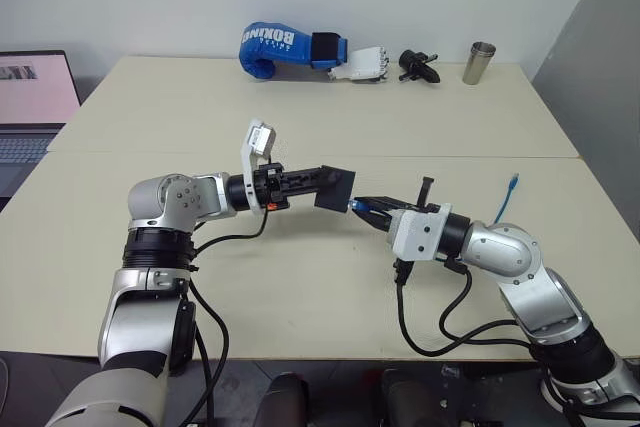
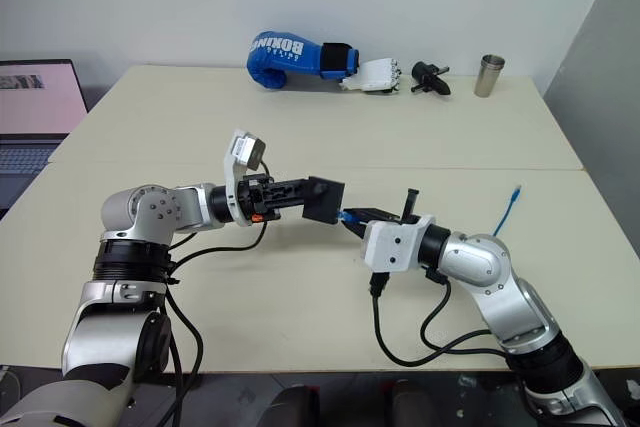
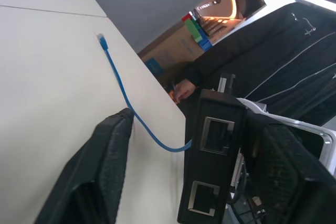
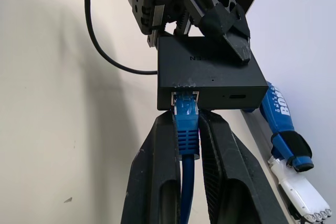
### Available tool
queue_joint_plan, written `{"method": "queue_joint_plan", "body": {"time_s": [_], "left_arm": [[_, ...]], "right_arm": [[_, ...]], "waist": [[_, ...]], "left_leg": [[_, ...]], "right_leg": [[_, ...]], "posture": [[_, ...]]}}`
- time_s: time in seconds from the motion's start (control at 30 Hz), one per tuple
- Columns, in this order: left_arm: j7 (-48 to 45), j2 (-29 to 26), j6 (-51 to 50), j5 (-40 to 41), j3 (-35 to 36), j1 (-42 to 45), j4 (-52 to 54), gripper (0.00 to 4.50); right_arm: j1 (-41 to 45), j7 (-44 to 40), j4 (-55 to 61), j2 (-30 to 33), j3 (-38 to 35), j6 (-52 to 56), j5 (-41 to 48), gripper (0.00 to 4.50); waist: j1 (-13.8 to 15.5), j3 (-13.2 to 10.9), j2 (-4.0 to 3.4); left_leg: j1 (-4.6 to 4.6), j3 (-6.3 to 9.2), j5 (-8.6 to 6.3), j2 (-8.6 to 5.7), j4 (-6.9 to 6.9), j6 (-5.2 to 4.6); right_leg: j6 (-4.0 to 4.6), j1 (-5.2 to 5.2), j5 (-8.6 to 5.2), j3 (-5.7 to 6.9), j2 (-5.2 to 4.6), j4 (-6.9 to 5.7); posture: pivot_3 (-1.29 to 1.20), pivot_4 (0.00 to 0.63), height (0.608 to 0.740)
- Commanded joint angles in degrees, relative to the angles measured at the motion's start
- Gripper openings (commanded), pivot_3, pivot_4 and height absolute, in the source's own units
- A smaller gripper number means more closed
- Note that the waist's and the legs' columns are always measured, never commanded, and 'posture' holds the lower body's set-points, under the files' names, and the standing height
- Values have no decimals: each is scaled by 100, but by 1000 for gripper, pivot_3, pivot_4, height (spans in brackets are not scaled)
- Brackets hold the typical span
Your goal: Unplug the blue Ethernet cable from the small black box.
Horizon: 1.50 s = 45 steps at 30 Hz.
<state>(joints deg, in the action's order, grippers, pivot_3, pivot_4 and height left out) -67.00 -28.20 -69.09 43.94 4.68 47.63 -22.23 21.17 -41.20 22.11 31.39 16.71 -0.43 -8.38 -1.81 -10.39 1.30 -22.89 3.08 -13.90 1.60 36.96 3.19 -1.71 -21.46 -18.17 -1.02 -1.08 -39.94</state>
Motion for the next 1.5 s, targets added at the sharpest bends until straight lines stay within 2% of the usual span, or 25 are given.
{"method": "queue_joint_plan", "body": {"time_s": [0.03,0.1,0.27,0.57,0.6,0.77,0.87,1.0,1.13,1.37,1.5], "left_arm": [[-153,-118,-2,29,-135,100,237,2145],[-216,-163,1,8,-195,90,252,1651],[-366,-283,33,-48,-345,66,261,836],[-461,-312,200,-134,-466,99,223,801],[-475,-311,247,-155,-483,110,205,801],[-754,-336,761,-442,-690,207,71,801],[-1018,-378,1185,-662,-829,255,-52,801],[-1369,-456,1665,-861,-923,274,-102,801],[-1577,-549,1930,-1013,-977,289,-85,801],[-1497,-398,2033,-970,-882,190,133,801],[-1438,-225,2096,-953,-869,194,181,801]], "right_arm": [[82,-16,166,28,-154,-172,69,225],[86,-13,175,25,-150,-167,68,225],[86,2,210,18,-154,-155,69,225],[89,45,275,-14,-158,-164,80,225],[82,48,299,-30,-163,-149,105,930],[-10,-74,506,47,-192,114,180,2048],[-192,-383,864,218,-309,669,583,2713],[-307,-542,1389,219,-759,2283,1719,2738],[-64,-445,1554,121,-1142,3815,2729,2738],[510,-287,1219,35,-1736,5511,4047,2738],[834,-588,812,337,-1964,6071,4619,2738]], "waist": [[-1,0,0],[-1,0,0],[0,0,0],[2,0,0],[2,0,0],[3,0,0],[10,0,0],[10,0,0],[0,0,0],[4,-2,1],[13,-2,1]], "left_leg": [[0,0,0,0,0,0],[0,0,1,0,0,1],[0,0,1,0,-1,2],[0,0,1,0,0,2],[0,0,1,0,0,2],[-1,0,1,0,-1,1],[-1,0,1,0,0,2],[-1,0,1,0,-1,1],[0,2,1,2,-1,1],[-3,3,0,0,-2,-1],[-4,1,0,-3,-1,-1]], "right_leg": [[0,0,0,0,0,0],[0,0,0,0,0,0],[0,0,0,0,0,0],[0,-1,0,-1,0,0],[0,0,0,-1,0,0],[0,-1,0,0,0,1],[0,0,0,0,0,1],[0,0,0,0,0,2],[0,1,0,0,0,1],[1,0,-1,1,0,3],[1,1,0,0,-3,4]], "posture": [[0,150,740],[0,150,740],[0,150,740],[0,150,740],[0,150,740],[0,150,740],[0,150,740],[0,150,740],[0,150,740],[0,150,740],[0,150,740]]}}
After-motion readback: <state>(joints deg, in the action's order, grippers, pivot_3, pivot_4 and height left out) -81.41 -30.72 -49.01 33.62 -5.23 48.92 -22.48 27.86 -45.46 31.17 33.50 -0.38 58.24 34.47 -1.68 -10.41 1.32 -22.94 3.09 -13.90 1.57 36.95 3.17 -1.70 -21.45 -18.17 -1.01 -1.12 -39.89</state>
